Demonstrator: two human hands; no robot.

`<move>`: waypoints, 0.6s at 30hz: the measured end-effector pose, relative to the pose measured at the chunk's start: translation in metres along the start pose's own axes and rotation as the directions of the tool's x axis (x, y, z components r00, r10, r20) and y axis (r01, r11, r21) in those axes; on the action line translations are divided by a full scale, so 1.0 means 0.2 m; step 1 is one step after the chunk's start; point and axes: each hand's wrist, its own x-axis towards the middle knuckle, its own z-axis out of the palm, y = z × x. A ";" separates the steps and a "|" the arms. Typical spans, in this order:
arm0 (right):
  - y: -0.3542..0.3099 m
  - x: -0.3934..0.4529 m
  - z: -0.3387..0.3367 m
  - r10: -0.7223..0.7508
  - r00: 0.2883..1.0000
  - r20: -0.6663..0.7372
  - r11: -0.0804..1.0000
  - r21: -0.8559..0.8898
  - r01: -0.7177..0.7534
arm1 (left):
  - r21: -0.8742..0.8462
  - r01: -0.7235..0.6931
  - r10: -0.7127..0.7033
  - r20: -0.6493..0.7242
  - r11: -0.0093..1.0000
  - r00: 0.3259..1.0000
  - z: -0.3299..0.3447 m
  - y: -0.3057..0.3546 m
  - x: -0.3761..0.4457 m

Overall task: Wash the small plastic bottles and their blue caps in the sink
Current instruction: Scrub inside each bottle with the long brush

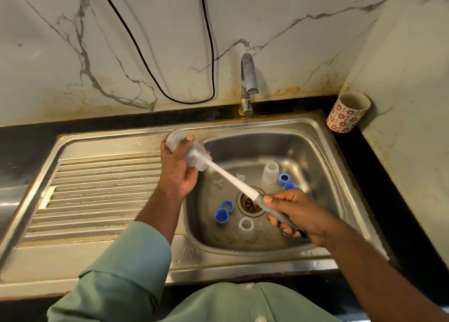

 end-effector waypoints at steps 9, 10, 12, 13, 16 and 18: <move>0.02 0.00 0.01 -0.034 0.996 -0.077 0.999 -0.032 0.032 | 0.027 0.033 -0.033 0.019 0.999 0.999 -0.01 -0.01 0.02; 0.04 0.02 0.03 -0.072 0.984 -0.162 0.992 -0.111 0.054 | 0.058 0.031 -0.031 0.009 0.998 0.999 0.01 -0.01 0.03; 0.08 0.06 0.07 -0.230 0.948 -0.218 0.883 -0.456 0.109 | 0.087 0.037 -0.035 -0.029 0.996 0.999 0.02 0.00 0.05; 0.09 0.07 0.07 -0.294 0.935 -0.198 0.821 -0.554 0.140 | 0.073 0.053 -0.051 -0.022 0.996 0.998 0.02 0.01 0.05; 0.10 0.07 0.01 -0.337 0.907 -0.251 0.860 -0.473 0.189 | 0.057 0.088 -0.092 0.066 0.994 0.994 0.01 0.02 0.05; 0.09 0.07 0.03 -0.354 0.885 -0.302 0.909 -0.335 0.249 | 0.026 0.105 -0.108 0.126 0.994 0.986 0.03 0.03 0.04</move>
